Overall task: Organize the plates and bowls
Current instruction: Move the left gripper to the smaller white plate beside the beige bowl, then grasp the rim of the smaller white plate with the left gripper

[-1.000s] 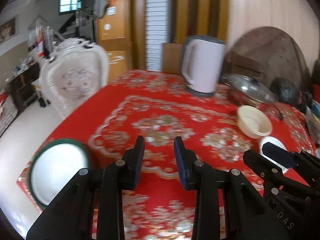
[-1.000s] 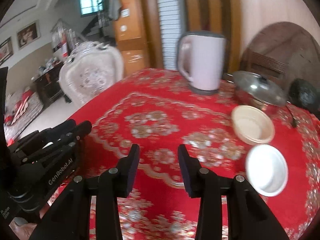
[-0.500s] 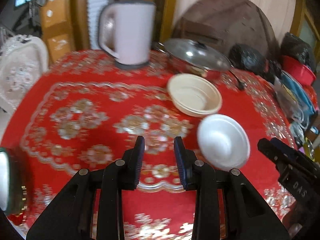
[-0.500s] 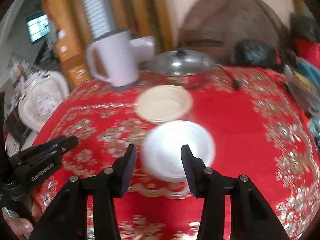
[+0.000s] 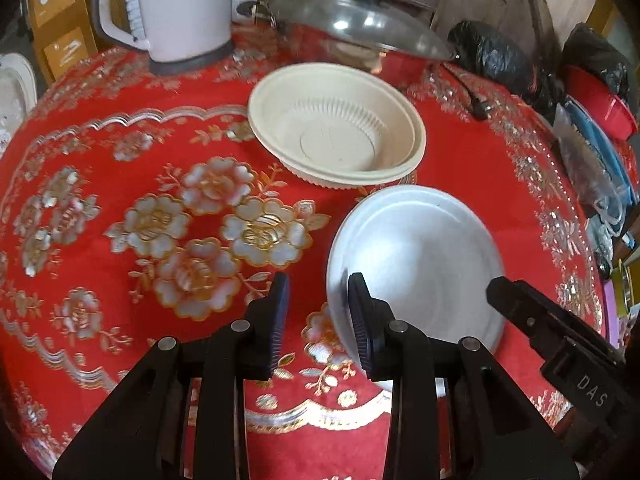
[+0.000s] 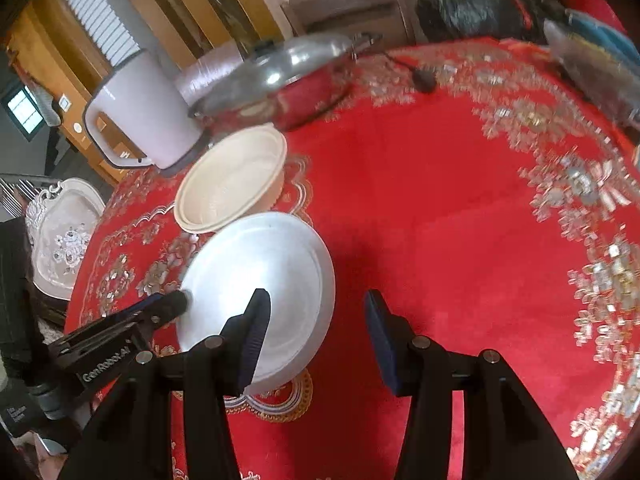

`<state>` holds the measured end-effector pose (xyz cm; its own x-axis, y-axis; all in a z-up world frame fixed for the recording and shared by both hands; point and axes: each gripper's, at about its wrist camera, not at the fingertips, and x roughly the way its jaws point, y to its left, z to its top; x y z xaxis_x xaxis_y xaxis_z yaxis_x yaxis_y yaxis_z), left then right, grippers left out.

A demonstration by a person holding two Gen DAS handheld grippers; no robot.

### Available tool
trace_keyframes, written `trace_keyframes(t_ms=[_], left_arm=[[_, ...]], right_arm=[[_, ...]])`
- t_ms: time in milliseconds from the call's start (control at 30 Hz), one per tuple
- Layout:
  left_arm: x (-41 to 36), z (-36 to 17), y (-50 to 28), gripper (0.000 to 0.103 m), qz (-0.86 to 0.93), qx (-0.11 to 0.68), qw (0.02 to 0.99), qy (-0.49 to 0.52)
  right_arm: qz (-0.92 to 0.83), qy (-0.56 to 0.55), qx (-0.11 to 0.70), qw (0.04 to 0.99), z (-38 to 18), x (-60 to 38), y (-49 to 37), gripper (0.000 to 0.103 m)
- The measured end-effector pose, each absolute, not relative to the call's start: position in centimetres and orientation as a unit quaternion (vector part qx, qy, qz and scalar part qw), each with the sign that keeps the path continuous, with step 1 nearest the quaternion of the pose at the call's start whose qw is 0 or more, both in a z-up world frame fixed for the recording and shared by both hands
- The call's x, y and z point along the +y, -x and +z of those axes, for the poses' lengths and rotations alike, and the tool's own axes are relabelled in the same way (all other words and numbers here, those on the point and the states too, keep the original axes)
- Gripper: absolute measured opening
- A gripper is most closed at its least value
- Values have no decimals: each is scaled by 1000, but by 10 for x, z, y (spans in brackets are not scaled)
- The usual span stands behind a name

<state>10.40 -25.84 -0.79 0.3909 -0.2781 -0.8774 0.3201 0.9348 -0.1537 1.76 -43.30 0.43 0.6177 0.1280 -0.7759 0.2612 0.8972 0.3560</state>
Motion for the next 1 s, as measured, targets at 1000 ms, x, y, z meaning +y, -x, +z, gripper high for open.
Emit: trace_keyframes(t_ms=[1000], left_arm=[[-283, -31, -107, 30, -186, 534, 823, -55]], right_arm=[[-12, -184, 446, 876, -18, -420, -39, 42]])
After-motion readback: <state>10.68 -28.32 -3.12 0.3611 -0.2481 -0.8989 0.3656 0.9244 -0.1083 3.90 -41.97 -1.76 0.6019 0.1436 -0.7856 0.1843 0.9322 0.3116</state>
